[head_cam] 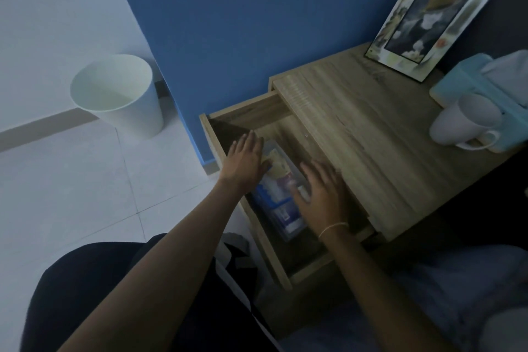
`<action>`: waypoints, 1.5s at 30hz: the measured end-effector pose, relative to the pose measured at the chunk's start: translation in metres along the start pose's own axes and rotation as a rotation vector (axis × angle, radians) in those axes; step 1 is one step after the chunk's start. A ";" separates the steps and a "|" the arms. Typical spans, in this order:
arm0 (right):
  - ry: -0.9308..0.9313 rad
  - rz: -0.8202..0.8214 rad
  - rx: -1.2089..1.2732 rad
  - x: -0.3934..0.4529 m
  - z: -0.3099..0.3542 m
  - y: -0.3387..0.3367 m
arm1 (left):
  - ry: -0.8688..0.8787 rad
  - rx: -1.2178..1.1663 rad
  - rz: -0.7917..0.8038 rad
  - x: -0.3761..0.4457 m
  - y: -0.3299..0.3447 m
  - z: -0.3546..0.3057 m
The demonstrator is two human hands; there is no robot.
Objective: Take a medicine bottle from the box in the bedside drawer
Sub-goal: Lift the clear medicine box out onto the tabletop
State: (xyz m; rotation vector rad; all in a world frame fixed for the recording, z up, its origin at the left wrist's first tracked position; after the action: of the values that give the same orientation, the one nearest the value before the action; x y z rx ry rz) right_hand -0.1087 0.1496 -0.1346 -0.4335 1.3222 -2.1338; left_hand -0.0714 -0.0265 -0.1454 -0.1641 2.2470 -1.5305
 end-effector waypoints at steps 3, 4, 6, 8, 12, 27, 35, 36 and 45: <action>0.104 0.079 0.020 -0.022 0.000 0.030 | -0.032 -0.081 0.079 0.016 0.018 0.001; 0.130 0.102 0.015 -0.027 -0.002 0.039 | -0.056 -0.104 0.104 0.021 0.024 0.003; 0.159 0.185 -0.013 -0.033 -0.006 0.058 | -0.110 -0.182 0.161 0.028 0.033 0.011; 0.158 0.248 -0.039 -0.035 -0.011 0.070 | -0.148 -0.300 0.197 0.034 0.036 0.019; 0.155 0.303 -0.104 -0.035 -0.013 0.078 | -0.173 -0.392 0.269 0.042 0.037 0.025; 0.056 0.229 -0.061 -0.040 0.042 -0.015 | -0.118 -0.359 0.013 -0.003 -0.072 -0.003; -0.029 0.138 -0.068 -0.005 0.035 -0.101 | 0.008 -0.479 -0.144 0.010 -0.152 -0.045; -0.023 0.145 -0.075 0.002 0.025 -0.108 | 0.031 -0.493 -0.138 0.017 -0.154 -0.055; 0.041 0.277 -0.120 0.047 -0.047 -0.136 | 0.064 -0.597 -0.096 0.062 -0.113 -0.094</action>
State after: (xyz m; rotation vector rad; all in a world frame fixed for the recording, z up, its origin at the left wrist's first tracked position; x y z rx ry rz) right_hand -0.2131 0.1987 -0.0367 -0.2389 1.4478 -1.8505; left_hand -0.1801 -0.0098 -0.0300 -0.4010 2.7185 -0.8688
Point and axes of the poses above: each hand's wrist, its own x-axis towards the middle knuckle, its own y-axis out of the palm, z = x × y, the point moved 8 cm from there along x, towards the middle knuckle, and after that the axes turned 6 degrees about z, right-handed, at the moved point
